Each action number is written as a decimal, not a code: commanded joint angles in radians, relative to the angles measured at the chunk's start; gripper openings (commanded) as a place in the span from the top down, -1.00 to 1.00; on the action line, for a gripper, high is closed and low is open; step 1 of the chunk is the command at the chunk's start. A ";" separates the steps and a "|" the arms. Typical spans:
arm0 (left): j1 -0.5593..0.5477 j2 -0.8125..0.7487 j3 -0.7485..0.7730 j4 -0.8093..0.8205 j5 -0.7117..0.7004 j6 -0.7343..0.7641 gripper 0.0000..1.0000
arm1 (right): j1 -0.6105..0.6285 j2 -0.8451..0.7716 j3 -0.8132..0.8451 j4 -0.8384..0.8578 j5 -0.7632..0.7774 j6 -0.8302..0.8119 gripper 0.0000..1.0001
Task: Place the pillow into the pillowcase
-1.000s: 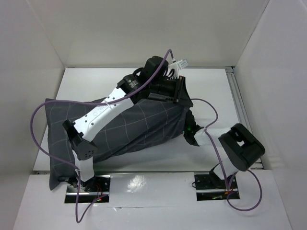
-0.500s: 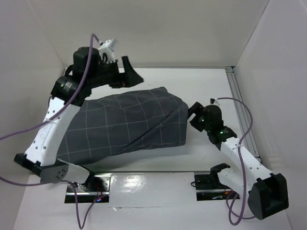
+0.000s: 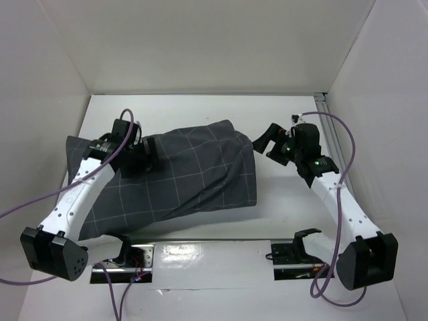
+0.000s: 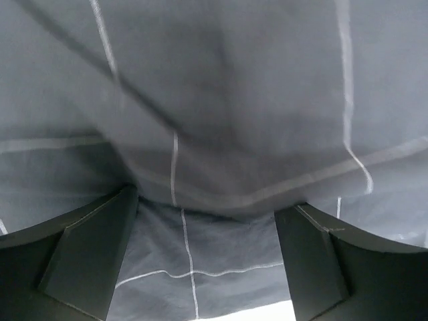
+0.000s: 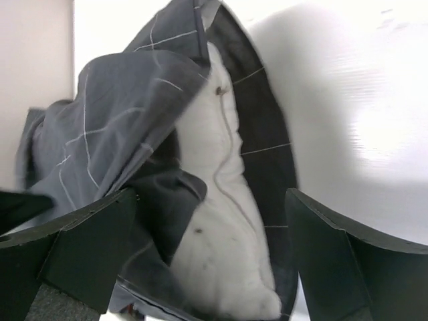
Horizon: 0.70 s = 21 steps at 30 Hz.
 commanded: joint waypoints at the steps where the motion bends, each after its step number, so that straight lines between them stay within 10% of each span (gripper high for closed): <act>1: 0.020 -0.038 -0.110 0.062 0.065 -0.022 -0.89 | 0.011 0.062 0.027 0.103 -0.176 -0.009 -0.97; 3: 0.031 0.000 -0.175 0.137 0.119 -0.008 -0.69 | 0.069 0.114 0.016 0.182 -0.228 0.001 -1.00; 7: 0.031 0.075 -0.202 0.227 0.219 0.001 0.94 | 0.156 0.266 0.052 0.235 -0.291 -0.016 -0.89; 9: 0.040 0.106 -0.167 0.257 0.260 0.012 1.00 | 0.193 0.317 0.023 0.331 -0.372 0.026 -0.66; 13: 0.003 0.189 -0.042 0.336 0.331 0.003 1.00 | 0.180 0.310 0.039 0.320 -0.302 0.053 0.99; 21: -0.106 0.471 0.456 0.288 0.248 0.003 1.00 | -0.021 0.012 0.153 -0.013 0.054 -0.084 1.00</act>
